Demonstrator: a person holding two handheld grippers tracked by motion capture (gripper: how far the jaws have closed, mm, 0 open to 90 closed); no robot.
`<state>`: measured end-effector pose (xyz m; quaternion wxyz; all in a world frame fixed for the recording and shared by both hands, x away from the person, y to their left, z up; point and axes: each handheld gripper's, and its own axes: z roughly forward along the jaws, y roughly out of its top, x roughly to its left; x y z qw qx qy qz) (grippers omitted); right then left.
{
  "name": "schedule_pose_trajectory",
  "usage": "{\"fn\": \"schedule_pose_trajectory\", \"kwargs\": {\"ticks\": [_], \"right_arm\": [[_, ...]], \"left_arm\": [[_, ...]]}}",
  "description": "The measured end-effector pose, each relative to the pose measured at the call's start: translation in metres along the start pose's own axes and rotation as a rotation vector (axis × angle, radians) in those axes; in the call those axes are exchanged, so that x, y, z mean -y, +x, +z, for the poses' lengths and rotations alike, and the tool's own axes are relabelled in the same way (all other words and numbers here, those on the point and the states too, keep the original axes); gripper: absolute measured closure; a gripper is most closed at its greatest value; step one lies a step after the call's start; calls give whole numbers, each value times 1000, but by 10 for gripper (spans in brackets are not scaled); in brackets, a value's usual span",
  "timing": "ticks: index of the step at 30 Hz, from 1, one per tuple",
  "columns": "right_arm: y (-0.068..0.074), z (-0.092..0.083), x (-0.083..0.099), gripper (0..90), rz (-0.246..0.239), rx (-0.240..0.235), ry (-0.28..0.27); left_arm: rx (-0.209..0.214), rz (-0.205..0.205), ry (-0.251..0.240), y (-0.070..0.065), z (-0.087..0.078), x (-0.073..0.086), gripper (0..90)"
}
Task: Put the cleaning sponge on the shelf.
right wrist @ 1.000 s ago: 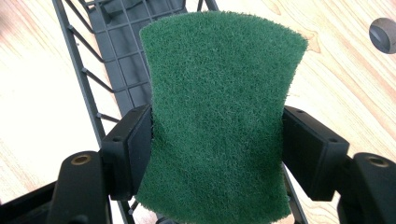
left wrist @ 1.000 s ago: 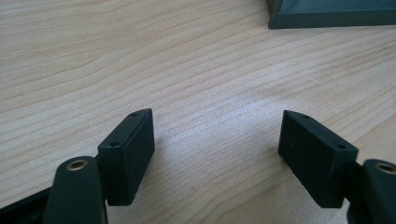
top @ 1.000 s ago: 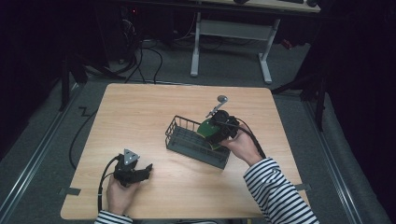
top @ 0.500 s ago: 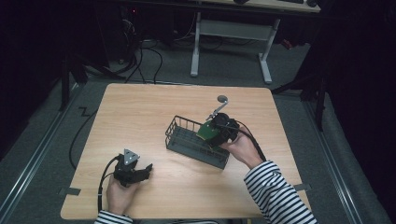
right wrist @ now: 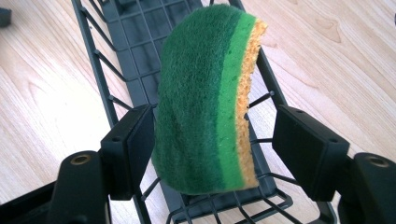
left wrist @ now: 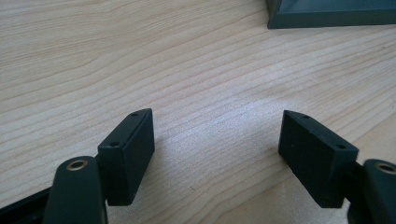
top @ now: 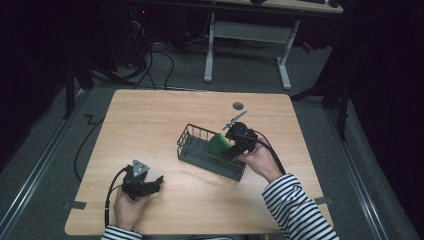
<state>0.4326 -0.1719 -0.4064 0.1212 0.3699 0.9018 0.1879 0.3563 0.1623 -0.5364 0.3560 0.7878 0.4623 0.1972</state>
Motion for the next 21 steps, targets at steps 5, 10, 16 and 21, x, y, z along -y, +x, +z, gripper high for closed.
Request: {"fn": "schedule_pose_trajectory", "kwargs": {"ticks": [5,10,16,21], "right_arm": [[-4,-6,8,322,43,-9,-48],[-7,-13,14,348,67,-8,-100],[-10,-24,20,360,80,4,-128],[-16,-38,33,369,101,17,-159]], "left_arm": [[0,0,0,0,0,0,275],[0,0,0,0,0,0,275],[0,0,0,0,0,0,275],[0,0,0,0,0,0,275]]}}
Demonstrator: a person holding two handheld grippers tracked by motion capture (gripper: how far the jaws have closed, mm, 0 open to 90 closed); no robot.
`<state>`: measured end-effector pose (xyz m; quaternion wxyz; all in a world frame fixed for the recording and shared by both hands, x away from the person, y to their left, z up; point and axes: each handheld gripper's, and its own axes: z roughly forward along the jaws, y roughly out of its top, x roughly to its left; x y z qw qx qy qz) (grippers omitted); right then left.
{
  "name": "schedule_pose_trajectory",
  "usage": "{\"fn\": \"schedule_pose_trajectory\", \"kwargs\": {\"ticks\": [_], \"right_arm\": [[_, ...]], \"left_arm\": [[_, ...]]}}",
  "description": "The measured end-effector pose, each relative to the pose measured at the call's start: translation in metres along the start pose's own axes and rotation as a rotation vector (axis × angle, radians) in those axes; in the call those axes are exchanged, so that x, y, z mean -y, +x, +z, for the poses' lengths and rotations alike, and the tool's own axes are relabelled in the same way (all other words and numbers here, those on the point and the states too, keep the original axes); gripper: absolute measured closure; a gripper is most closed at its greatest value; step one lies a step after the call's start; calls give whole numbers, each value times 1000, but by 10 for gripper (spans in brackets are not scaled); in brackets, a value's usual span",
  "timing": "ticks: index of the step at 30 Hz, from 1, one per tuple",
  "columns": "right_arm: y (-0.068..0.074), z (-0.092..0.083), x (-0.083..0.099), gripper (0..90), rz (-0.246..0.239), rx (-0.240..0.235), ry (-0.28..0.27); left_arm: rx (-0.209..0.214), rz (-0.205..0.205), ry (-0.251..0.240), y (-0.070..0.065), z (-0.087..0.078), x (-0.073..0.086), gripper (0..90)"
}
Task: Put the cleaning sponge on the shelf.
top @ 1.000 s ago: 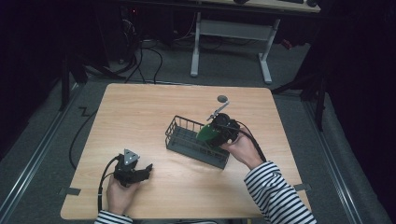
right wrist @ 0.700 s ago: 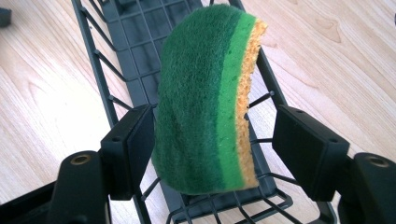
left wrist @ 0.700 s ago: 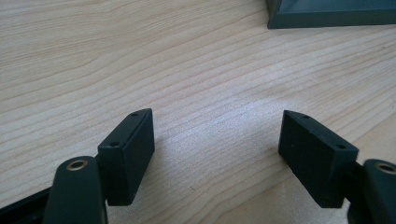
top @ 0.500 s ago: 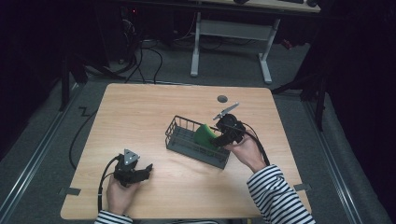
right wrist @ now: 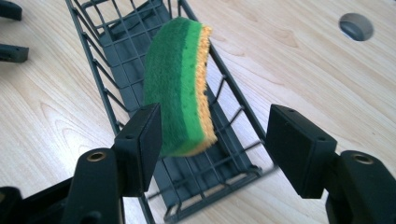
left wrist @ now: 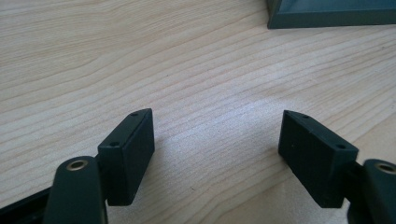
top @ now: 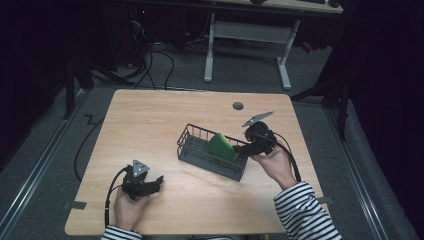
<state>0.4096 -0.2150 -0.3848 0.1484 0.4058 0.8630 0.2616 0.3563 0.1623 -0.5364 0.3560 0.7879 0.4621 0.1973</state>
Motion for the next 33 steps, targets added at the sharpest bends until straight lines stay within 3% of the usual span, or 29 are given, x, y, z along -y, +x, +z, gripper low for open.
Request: {"fn": "schedule_pose_trajectory", "kwargs": {"ticks": [15,20,33], "right_arm": [[-24,-43,36,396,105,22,-106],[-31,-50,49,407,150,-4,-134],[-42,-65,86,426,221,26,-186]], "left_arm": [[1,2,2,0,0,0,275],[1,2,2,0,0,0,275],[1,2,3,-1,0,0,275]]}}
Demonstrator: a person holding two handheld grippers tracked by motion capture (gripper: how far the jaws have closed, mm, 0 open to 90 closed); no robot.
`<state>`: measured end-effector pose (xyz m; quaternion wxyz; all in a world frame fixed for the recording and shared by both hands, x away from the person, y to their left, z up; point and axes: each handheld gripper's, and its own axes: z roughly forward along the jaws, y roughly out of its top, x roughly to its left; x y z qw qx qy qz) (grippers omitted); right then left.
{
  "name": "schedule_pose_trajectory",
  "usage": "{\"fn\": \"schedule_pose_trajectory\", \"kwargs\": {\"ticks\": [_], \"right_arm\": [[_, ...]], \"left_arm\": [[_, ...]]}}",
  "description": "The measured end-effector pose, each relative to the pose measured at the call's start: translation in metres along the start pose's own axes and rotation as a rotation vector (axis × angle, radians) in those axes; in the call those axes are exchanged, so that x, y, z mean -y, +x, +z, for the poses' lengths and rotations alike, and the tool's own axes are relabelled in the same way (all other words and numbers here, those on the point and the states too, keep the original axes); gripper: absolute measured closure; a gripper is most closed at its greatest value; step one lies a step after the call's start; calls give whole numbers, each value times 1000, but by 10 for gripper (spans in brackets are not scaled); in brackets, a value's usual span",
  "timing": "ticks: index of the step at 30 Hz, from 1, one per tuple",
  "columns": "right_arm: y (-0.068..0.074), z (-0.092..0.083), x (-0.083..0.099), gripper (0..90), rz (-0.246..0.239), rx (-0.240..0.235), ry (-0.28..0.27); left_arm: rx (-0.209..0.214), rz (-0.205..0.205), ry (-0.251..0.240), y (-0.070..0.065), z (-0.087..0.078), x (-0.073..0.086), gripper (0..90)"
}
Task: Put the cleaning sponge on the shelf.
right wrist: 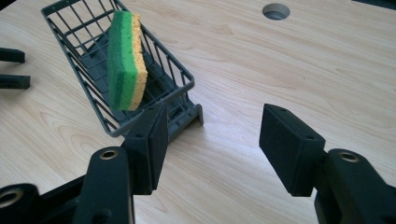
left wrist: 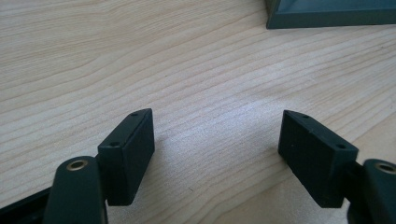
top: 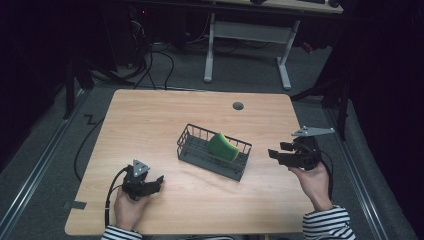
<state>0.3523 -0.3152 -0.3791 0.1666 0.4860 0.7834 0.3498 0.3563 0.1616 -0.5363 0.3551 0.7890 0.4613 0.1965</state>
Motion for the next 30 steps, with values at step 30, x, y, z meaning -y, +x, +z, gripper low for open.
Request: {"fn": "schedule_pose_trajectory", "kwargs": {"ticks": [30], "right_arm": [[-28,26,81,455,203,-21,-103]], "left_arm": [[-1,1,-1,0,0,0,275]]}}
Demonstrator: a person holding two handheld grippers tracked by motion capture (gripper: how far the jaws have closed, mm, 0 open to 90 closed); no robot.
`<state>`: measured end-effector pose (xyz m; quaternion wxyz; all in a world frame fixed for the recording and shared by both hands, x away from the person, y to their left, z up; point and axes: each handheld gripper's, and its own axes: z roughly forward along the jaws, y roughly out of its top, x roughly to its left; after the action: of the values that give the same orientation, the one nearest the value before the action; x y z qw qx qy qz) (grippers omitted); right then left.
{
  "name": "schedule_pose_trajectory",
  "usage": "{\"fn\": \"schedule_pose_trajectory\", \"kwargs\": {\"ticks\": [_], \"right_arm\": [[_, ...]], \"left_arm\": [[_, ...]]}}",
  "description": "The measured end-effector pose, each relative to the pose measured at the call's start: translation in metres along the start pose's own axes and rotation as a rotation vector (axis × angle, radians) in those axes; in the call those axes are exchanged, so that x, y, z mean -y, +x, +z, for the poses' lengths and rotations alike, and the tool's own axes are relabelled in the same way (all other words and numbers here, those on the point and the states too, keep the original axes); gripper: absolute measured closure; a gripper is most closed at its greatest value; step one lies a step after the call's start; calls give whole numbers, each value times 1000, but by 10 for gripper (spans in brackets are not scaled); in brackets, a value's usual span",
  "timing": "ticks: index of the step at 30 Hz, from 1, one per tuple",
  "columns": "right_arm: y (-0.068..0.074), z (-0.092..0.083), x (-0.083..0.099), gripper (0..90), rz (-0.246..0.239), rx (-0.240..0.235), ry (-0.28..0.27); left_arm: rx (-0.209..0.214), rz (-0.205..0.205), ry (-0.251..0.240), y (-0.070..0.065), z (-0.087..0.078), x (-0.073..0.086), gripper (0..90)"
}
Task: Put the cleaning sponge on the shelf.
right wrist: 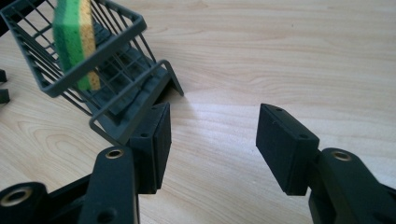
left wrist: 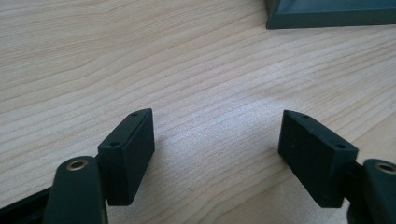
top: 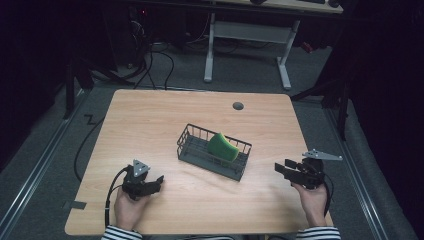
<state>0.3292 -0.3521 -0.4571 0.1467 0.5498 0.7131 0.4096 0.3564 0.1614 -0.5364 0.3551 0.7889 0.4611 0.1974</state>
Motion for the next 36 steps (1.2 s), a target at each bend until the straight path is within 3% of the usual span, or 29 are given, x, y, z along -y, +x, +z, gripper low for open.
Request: {"fn": "schedule_pose_trajectory", "kwargs": {"ticks": [8,13,36], "right_arm": [[-3,14,18,456,37,-3,10],[0,22,25,459,31,18,-4],[20,64,45,443,-104,129,61]], "left_arm": [[0,0,0,0,0,0,276],[0,0,0,0,0,0,275],[0,-1,0,0,0,0,276]]}}
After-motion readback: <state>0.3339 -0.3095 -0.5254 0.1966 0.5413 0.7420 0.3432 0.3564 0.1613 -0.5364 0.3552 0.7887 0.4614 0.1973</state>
